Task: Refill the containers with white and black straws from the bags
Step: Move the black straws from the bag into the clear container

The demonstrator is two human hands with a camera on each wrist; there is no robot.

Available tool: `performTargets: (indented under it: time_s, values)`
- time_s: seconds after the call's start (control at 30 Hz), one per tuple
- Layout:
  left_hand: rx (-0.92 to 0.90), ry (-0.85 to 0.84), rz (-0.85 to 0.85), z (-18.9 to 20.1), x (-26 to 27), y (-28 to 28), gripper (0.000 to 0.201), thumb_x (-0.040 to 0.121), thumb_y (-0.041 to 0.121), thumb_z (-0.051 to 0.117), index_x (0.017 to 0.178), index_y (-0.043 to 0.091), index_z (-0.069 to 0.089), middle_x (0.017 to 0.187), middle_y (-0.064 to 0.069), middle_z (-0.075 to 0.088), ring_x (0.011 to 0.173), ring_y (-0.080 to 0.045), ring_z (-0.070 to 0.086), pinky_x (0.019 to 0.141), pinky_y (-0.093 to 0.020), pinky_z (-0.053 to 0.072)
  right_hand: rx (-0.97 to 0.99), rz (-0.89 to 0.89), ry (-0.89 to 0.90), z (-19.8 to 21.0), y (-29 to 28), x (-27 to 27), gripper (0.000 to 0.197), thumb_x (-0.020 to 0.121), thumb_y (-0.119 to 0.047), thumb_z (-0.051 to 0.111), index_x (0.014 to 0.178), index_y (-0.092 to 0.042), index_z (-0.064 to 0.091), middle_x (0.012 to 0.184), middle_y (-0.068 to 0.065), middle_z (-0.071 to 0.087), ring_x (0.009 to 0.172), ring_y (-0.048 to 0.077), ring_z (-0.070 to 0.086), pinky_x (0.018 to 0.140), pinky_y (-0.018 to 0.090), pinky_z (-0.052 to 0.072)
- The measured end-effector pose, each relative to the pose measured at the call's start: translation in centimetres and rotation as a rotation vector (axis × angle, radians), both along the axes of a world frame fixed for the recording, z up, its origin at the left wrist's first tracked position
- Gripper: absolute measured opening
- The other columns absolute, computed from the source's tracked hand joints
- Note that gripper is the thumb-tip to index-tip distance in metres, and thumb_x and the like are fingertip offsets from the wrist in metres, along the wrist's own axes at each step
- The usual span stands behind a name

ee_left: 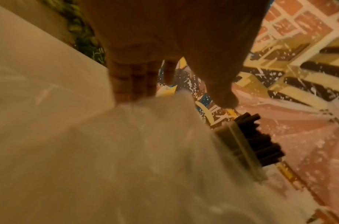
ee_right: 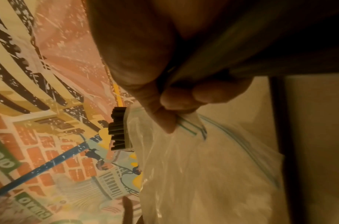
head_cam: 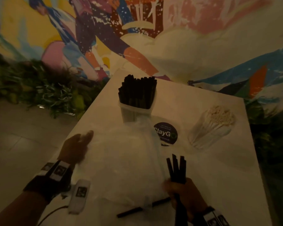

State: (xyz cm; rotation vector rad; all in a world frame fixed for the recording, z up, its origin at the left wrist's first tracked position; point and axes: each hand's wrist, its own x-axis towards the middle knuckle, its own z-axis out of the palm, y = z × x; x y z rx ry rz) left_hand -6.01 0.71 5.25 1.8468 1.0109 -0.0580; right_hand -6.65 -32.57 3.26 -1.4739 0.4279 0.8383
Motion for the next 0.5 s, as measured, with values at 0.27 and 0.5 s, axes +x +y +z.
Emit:
performTargets:
  time_s: [0.27, 0.5]
  values:
    - [-0.157, 0.388, -0.197, -0.9, -4.5, -1.0, 0.068, 0.079, 0.067, 0.051, 0.093, 0.002, 0.063, 0.094, -0.020, 0.063, 0.086, -0.036, 0.061, 0.082, -0.047, 0.055, -0.036, -0.071, 0.028, -1.8, 2.1, -3.2, 0.025, 0.065, 0.006, 0.077, 0.084, 0.001, 0.061, 0.081, 0.015, 0.062, 0.052, 0.015, 0.055, 0.044, 0.024, 0.042]
    - [0.296, -0.033, -0.329, -1.5, -4.2, -0.2, 0.039, 0.094, 0.044, 0.044, 0.077, 0.010, 0.053, 0.070, -0.005, 0.057, 0.077, -0.034, 0.059, 0.071, -0.039, 0.043, 0.018, -0.225, -0.055, -1.5, 2.0, -3.6, 0.020, 0.064, 0.011, 0.080, 0.057, 0.002, 0.064, 0.081, 0.004, 0.049, 0.044, -0.002, 0.054, 0.040, 0.019, 0.042]
